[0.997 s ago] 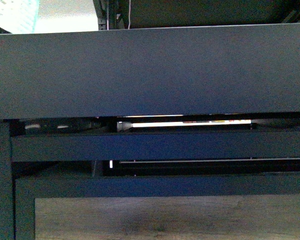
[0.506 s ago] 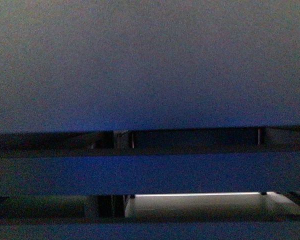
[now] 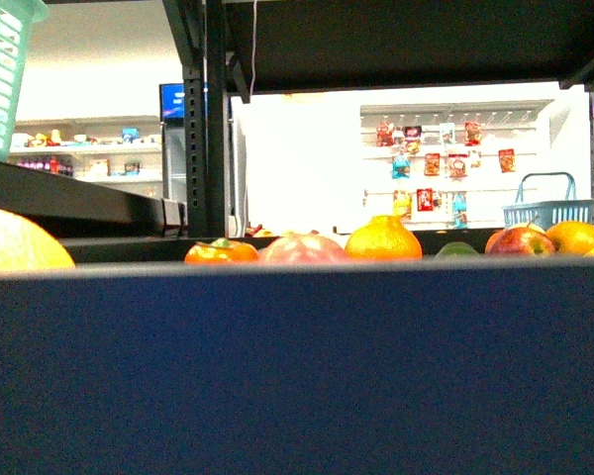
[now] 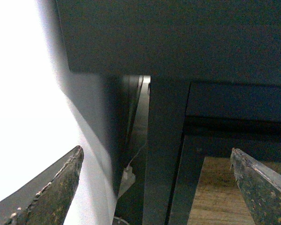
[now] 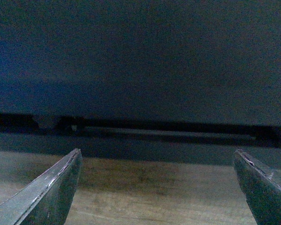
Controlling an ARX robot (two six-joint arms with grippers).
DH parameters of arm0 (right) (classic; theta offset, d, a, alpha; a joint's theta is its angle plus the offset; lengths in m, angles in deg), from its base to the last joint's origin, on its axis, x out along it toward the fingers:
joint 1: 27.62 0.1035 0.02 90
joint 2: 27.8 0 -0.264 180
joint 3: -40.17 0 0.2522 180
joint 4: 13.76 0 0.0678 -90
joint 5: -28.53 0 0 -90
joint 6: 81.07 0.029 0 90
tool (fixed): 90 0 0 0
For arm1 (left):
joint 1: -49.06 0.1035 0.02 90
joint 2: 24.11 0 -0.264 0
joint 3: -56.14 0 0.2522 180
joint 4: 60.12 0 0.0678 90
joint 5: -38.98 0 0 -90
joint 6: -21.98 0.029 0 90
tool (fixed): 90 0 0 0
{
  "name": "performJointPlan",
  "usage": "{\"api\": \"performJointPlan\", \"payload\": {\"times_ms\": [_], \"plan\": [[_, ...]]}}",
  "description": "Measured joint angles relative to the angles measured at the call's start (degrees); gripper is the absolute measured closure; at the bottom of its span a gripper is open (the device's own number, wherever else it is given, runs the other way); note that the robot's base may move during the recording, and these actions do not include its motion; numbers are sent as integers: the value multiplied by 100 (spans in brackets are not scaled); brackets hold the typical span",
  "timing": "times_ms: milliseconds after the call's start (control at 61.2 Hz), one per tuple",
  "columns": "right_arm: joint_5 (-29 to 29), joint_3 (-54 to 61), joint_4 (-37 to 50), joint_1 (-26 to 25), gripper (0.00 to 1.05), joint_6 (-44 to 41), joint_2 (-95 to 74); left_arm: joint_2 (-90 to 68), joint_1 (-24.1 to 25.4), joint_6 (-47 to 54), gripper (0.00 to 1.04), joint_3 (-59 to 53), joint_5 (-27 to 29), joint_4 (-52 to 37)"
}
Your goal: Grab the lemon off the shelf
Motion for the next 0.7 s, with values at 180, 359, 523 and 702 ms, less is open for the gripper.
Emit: {"api": "performJointPlan", "payload": {"times_ms": [180,359,523,702], "plan": [[-4,0,0,0,7,4,0,0,0,0,8,0,-2,0],[0,0,0,0,7,2,0,2,0,-4,8,0,4,0],[0,0,0,0,7,2,0,0,0,-4,8,0,4,0],[-4,0,0,0,7,2,0,2,0,-2,8,0,2,0]]}}
